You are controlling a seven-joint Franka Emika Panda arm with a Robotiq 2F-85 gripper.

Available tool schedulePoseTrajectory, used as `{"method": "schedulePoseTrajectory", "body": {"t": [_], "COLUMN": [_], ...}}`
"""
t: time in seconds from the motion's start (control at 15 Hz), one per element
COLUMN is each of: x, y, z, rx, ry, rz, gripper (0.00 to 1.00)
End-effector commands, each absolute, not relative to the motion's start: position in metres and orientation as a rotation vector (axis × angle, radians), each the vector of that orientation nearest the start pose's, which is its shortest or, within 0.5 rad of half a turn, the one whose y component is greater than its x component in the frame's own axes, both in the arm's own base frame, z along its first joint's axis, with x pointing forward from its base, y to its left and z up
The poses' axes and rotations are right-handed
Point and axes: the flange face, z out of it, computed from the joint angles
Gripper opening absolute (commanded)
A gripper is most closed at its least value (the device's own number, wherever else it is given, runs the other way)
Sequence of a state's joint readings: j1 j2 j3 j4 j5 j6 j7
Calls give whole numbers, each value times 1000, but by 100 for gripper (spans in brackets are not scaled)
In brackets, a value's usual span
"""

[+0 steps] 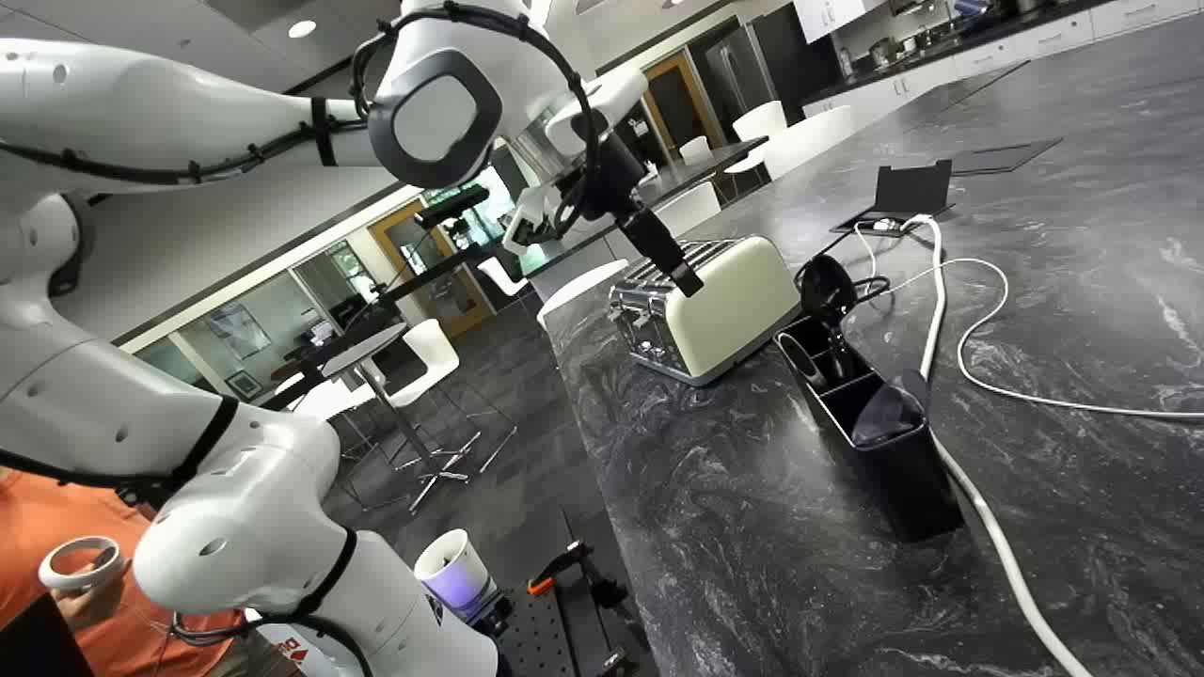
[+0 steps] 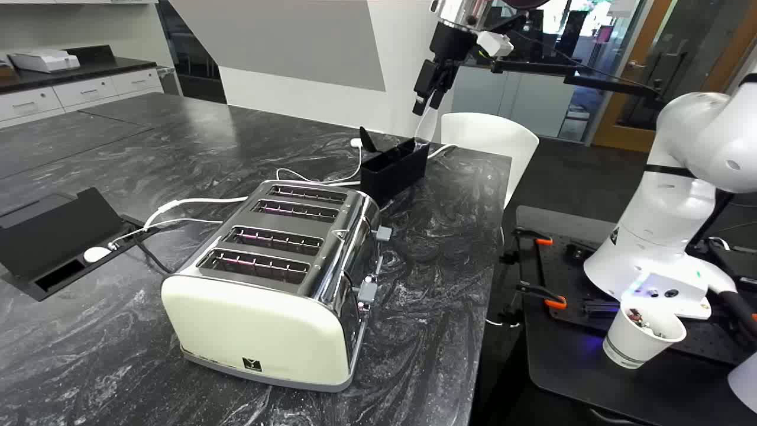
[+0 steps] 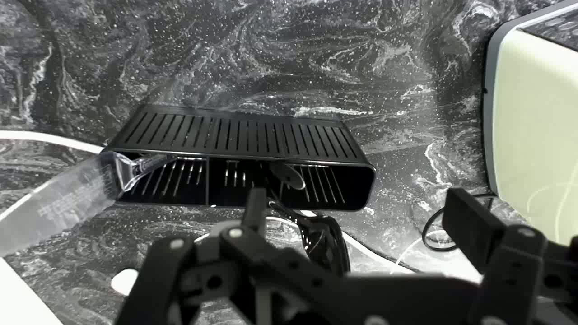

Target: Push the right lever down

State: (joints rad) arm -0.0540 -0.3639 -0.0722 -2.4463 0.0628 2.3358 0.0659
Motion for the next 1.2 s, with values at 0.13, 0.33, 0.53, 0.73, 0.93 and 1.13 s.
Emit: {"method": "schedulePoseTrajectory", "body": {"t": [0.13,0.33,0.53,0.73,0.93,1.13], "x": [449,449,449,448,443,439], "y": [-57,-57,-57,-30,17,64], "z": [460,460,460,457,450,444], "rx": [-3028,-3028,-3028,-3043,-3074,-3098], "ry": [347,347,347,246,116,-19], "rz": [-388,-388,-388,-357,-291,-223], "gripper": [100,100,100,100,100,100]}}
